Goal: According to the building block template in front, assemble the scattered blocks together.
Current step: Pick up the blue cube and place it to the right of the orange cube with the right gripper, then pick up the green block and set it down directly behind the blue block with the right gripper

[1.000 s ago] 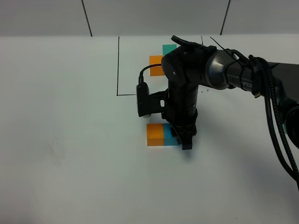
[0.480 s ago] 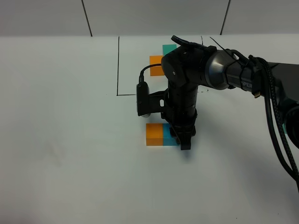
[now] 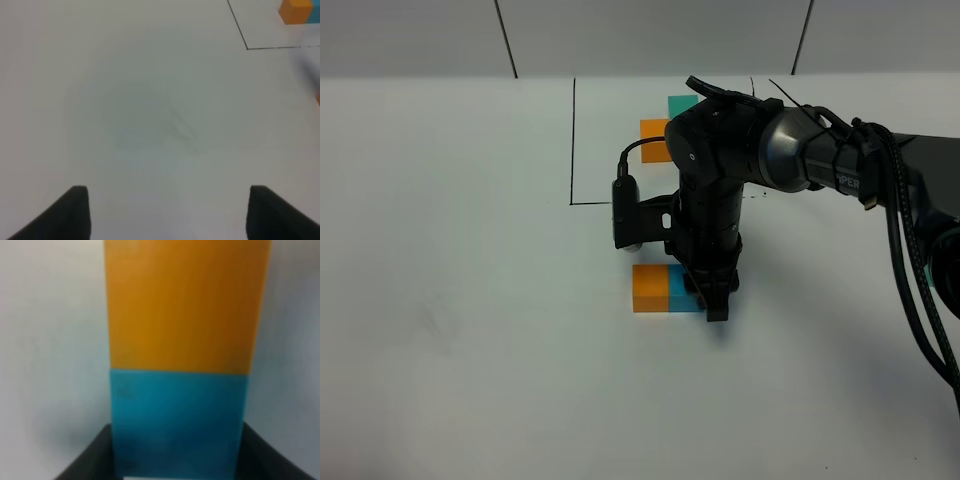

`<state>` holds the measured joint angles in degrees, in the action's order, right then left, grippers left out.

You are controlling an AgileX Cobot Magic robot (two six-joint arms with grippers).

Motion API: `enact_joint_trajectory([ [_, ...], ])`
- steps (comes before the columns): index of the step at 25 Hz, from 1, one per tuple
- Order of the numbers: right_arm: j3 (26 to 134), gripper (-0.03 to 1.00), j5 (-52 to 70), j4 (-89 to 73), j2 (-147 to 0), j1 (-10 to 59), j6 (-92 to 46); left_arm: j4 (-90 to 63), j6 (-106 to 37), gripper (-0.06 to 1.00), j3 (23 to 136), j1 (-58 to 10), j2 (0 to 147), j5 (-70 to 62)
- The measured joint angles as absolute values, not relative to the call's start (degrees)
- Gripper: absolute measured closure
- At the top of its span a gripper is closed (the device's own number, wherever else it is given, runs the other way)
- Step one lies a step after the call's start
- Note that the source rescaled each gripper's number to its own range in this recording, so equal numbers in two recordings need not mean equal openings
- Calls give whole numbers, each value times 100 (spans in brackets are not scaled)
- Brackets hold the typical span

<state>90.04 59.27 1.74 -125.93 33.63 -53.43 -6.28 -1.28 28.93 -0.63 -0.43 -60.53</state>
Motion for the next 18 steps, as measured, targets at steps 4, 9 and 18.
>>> enact_joint_trajectory([
  [4, 8984, 57, 5941, 174, -12665, 3369, -5143, -628, -128, 53, 2893, -63, -43, -6053],
  [9, 8962, 12, 6168, 287, -12251, 3344, -4524, -628, -128, 53, 2893, -63, -43, -6053],
  [18, 8228, 4, 6078, -84, -10893, 1605, -1213, -628, -128, 53, 2893, -63, -43, -6053],
])
